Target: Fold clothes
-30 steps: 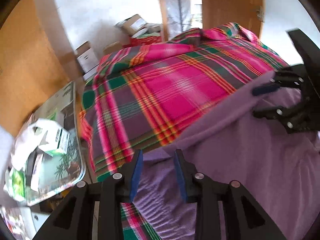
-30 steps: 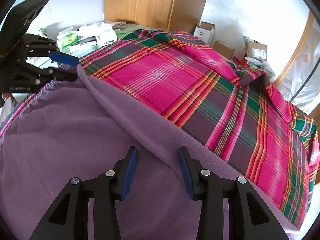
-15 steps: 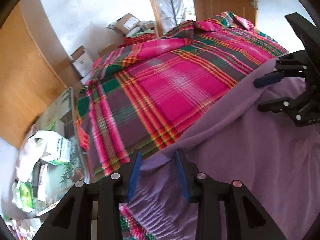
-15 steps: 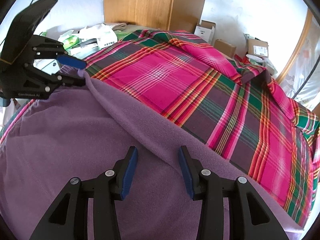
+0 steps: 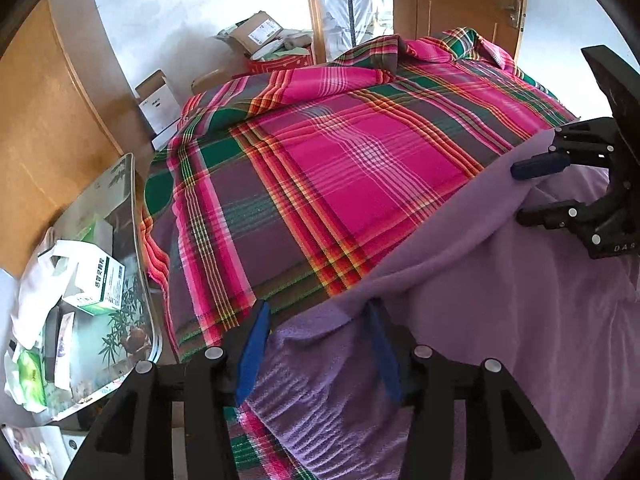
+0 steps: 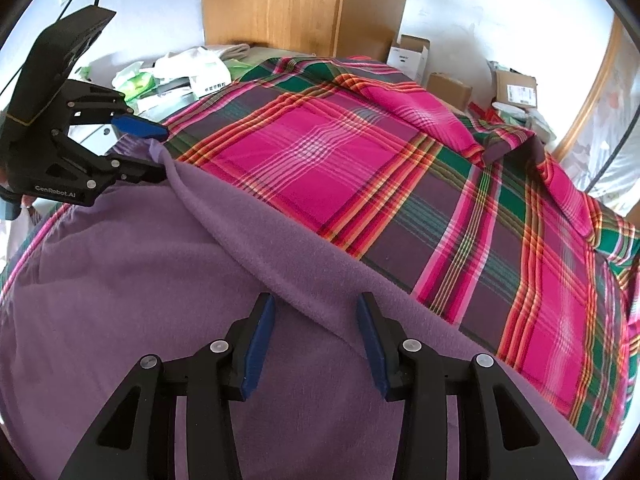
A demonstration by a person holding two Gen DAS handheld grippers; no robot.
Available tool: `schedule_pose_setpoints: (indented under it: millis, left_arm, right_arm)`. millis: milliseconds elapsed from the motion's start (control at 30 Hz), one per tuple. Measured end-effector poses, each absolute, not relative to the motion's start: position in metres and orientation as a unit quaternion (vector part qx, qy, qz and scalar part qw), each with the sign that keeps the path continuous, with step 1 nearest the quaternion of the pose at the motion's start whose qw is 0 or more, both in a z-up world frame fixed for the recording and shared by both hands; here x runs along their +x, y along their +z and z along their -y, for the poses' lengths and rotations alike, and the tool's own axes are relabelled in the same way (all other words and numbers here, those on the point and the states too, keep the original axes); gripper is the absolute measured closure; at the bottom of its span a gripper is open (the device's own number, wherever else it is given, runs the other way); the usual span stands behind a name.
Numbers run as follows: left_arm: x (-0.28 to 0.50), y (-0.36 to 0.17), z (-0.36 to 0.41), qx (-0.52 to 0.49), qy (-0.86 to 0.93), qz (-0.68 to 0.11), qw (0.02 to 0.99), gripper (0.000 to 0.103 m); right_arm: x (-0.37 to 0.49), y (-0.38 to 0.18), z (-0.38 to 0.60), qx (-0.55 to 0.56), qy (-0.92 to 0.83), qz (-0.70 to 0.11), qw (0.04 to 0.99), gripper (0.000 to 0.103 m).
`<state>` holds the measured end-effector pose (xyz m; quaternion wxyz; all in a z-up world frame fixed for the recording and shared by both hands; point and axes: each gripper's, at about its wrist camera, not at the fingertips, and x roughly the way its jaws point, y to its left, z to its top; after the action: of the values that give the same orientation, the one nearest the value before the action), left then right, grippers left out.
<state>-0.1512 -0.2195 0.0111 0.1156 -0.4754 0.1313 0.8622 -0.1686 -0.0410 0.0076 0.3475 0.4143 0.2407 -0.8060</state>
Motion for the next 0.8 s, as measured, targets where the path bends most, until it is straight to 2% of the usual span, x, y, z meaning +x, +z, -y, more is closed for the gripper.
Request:
schedule_pose_setpoints:
  millis: [33,67,100,167,267,433,800]
  left_arm:
    - [-0.150,0.011,0.217,-0.474,0.862,-0.135,0.116,0.066]
    - [-0.148,0.012,0.215,-0.473,0.862,-0.139,0.116,0.084]
    - [-0.147,0.012,0.212,-0.471,0.863,-0.144,0.116,0.093]
    - [-0.143,0.012,0.208,-0.465,0.865,-0.153,0.110,0.096]
    - [-0.138,0.014,0.206,-0.456,0.870,-0.157,0.103,0.096]
    - [-0.127,0.027,0.209,-0.434,0.885,-0.143,0.093,0.097]
    - [-0.089,0.060,0.200,-0.381,0.913,-0.129,0.066,0.097]
  right_arm:
    - [-0.169,0.008,0.041,0.412,-0.808,-0.241,0.346,0.062]
    - [-0.169,0.008,0.041,0.410,-0.810,-0.240,0.344,0.069]
    - [-0.169,0.008,0.040,0.407,-0.813,-0.240,0.341,0.072]
    - [-0.170,0.009,0.039,0.405,-0.818,-0.238,0.332,0.089]
    - [-0.172,0.012,0.035,0.403,-0.824,-0.229,0.325,0.095]
    - [-0.162,0.021,0.032,0.381,-0.839,-0.225,0.317,0.099]
    - [-0.114,0.065,0.012,0.328,-0.868,-0.200,0.315,0.100]
